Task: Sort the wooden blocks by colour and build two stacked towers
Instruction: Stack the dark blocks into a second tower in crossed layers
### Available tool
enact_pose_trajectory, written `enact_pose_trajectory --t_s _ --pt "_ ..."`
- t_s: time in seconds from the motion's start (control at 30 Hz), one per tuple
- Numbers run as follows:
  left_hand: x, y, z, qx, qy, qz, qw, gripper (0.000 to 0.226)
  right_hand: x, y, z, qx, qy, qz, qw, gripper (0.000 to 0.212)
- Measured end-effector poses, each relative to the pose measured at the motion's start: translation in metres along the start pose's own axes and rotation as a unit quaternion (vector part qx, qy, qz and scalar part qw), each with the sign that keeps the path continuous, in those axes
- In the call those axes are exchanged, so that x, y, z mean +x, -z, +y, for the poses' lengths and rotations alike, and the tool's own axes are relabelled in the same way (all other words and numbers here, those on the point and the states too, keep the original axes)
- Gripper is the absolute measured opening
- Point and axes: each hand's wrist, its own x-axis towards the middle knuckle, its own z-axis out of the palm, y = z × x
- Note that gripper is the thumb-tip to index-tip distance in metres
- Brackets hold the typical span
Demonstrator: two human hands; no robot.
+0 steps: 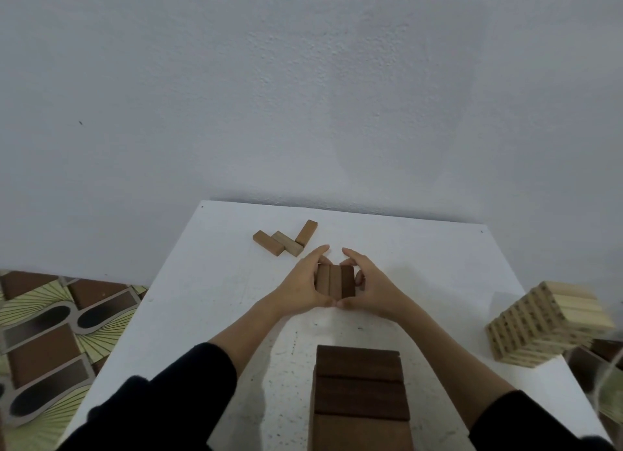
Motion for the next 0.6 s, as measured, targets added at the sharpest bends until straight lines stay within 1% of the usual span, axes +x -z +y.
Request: enact_pose_trajectory --t_s 0.13,0.33,0.6 --pt "-0.002 0.002 -0.001 0.009 -0.008 -0.003 1.000 0.101 -0.001 -0.002 0.000 0.004 0.005 0.000 1.000 0.093" --pt "-0.004 0.005 0.001 0.017 0.000 -0.034 0.999 0.105 -0.001 -0.002 0.000 -0.010 0.001 -0.006 1.000 0.095" --pt "-0.011 0.004 0.004 0.007 0.004 -0.003 1.000 0.097 -0.004 -0.004 -0.002 -0.016 -0.005 -0.009 1.000 0.090"
